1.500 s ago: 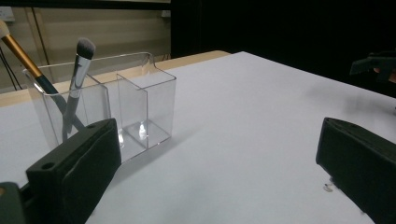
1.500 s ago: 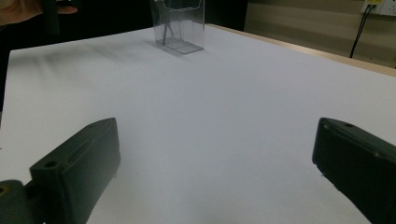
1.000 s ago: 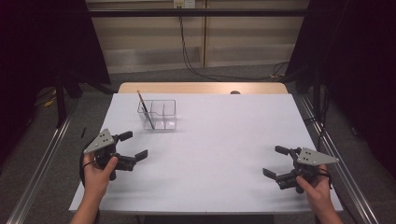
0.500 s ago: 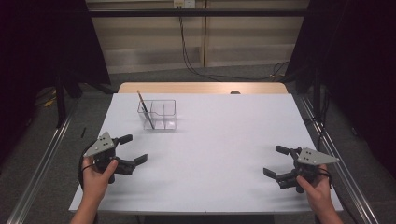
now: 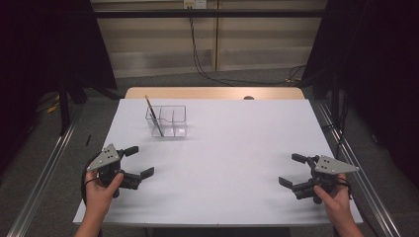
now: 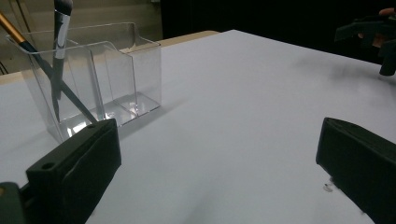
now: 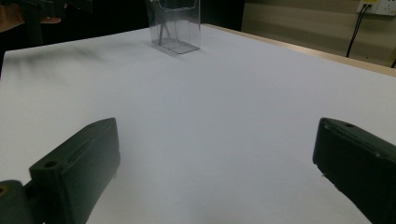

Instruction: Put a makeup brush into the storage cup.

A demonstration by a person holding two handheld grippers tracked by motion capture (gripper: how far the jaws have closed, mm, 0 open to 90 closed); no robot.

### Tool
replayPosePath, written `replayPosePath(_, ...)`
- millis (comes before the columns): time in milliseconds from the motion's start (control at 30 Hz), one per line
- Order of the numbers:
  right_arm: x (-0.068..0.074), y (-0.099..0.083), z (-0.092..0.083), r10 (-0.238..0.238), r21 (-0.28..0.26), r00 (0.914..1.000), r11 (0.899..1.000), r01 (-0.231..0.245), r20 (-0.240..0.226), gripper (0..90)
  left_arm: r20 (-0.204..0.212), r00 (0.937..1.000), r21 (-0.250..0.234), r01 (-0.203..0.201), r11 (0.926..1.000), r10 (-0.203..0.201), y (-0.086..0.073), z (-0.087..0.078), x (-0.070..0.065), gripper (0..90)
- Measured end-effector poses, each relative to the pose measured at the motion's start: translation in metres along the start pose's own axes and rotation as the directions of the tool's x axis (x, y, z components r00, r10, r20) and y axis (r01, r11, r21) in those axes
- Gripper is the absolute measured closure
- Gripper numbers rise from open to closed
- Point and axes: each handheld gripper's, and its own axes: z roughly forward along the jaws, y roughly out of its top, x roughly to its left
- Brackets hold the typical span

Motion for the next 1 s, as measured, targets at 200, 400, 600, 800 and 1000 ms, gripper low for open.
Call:
replayPosePath(200,-0.001,0.0,0.0,-0.003,0.004,1.0,1.0,0.003,0.0,0.6,-0.002,1.0,0.003,-0.005,1.0,0.005,-0.001,-0.003,-0.001,0.0)
replayPosePath(400,-0.001,0.0,0.0,-0.002,0.003,1.0,1.0,0.002,0.003,0.6,0.001,0.9999,-0.006,0.012,0.9999,-0.012,-0.004,-0.006,-0.001,0.0)
replayPosePath(600,-0.001,0.001,0.0,-0.002,0.004,1.0,1.0,0.002,0.006,0.5,0.006,1.0,0.002,-0.006,1.0,0.006,-0.005,-0.007,-0.001,0.5)
replayPosePath(800,-0.003,0.0,-0.001,0.003,0.0,0.9999,1.0,-0.003,0.012,0.4,0.006,0.9999,-0.003,0.01,0.9999,-0.01,-0.007,-0.008,0.0,0.5)
replayPosePath(1000,-0.004,0.0,-0.003,0.011,-0.006,0.9997,1.0,-0.011,0.02,0.3,-0.003,0.9999,-0.014,0.014,0.9998,-0.014,-0.008,-0.011,0.003,0.4)
